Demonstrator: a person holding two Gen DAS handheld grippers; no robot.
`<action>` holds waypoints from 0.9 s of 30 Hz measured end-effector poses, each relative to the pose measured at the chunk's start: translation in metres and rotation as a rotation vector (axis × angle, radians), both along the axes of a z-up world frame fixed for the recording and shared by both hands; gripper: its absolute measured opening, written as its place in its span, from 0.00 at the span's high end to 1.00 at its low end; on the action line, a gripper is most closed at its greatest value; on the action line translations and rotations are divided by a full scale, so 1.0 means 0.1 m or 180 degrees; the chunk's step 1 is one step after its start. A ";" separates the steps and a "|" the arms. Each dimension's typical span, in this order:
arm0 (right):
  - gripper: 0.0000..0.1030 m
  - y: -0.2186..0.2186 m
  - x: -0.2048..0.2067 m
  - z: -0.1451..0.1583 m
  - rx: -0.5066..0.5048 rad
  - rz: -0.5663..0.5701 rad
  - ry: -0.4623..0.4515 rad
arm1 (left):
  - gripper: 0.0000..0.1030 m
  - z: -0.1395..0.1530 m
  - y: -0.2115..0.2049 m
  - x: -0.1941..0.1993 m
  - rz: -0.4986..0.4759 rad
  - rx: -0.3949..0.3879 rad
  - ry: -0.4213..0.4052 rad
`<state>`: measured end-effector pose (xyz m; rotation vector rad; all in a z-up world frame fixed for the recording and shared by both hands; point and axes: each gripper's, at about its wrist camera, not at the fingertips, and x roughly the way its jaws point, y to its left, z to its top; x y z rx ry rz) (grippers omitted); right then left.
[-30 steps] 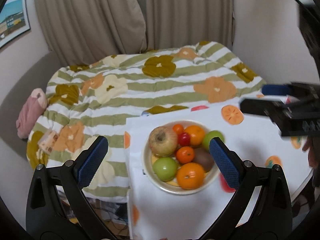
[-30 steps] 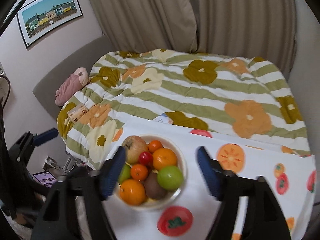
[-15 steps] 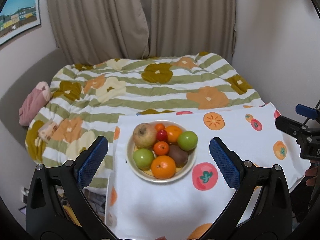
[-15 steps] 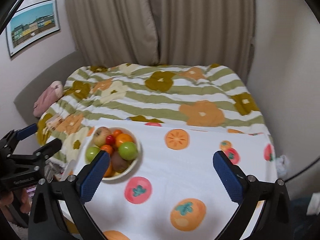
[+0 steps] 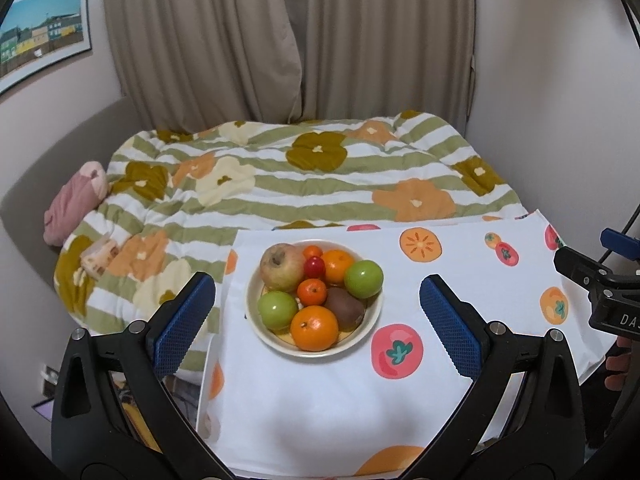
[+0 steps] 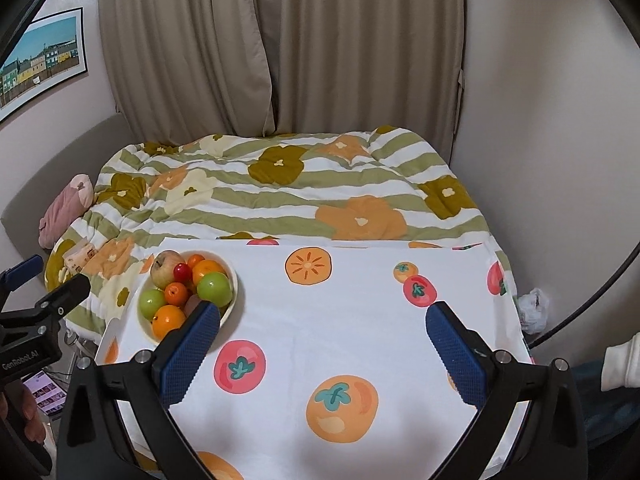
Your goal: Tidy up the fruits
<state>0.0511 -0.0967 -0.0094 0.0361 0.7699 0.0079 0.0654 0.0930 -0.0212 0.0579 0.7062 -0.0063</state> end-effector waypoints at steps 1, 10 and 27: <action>0.00 -0.01 0.00 0.00 -0.0004 -0.0002 -0.0005 | 0.00 0.01 -0.01 0.00 0.0001 0.0000 -0.0004; 0.00 -0.01 0.00 0.00 -0.0013 0.0017 0.0009 | 0.00 0.02 -0.01 0.00 0.0009 0.0011 -0.0001; 0.00 0.02 -0.02 -0.01 -0.0024 0.0048 0.0057 | 0.00 0.02 0.01 -0.05 0.0058 0.0064 -0.0029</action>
